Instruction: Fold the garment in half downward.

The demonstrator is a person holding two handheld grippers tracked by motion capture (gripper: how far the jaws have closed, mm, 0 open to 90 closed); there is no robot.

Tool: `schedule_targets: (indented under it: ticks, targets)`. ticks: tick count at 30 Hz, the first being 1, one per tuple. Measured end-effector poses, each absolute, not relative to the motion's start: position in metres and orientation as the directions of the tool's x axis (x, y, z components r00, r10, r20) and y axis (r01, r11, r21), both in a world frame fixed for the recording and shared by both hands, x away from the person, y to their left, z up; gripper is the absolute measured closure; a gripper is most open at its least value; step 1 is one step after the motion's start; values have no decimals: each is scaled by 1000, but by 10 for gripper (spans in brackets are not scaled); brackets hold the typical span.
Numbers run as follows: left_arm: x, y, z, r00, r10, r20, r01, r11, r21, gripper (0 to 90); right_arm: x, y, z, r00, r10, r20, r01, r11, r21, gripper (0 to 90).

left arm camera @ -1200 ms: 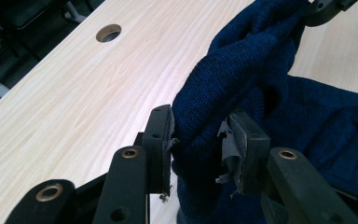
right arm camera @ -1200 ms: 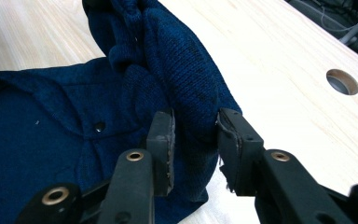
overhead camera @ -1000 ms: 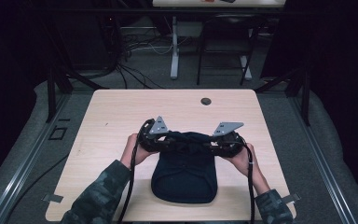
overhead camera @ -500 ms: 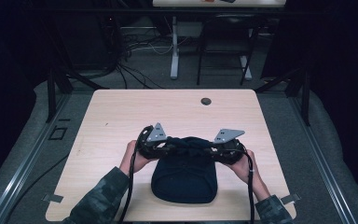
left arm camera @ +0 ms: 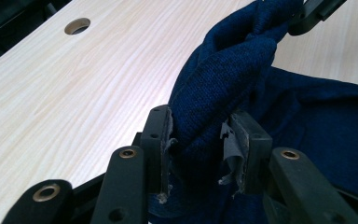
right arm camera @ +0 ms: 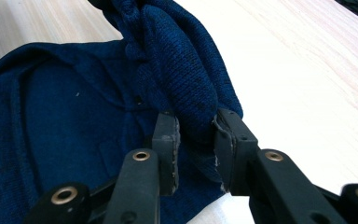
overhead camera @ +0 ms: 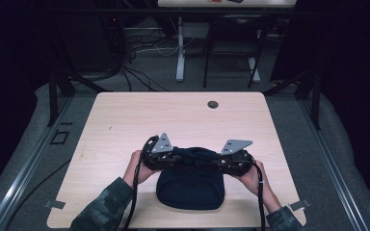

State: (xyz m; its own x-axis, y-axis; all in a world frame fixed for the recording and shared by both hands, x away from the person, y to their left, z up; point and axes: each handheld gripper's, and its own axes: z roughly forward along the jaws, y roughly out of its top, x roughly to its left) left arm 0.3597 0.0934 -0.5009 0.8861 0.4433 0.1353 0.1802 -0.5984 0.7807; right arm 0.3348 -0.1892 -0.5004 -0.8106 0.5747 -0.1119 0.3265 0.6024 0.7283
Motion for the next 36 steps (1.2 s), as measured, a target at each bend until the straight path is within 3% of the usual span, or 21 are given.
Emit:
schedule_targets:
  ticks: [36]
  targets:
    - [329,104,-549,906,422,-16,285,-582,761,582,302,-182,-535,-843,531,-85,356,669,652,686]
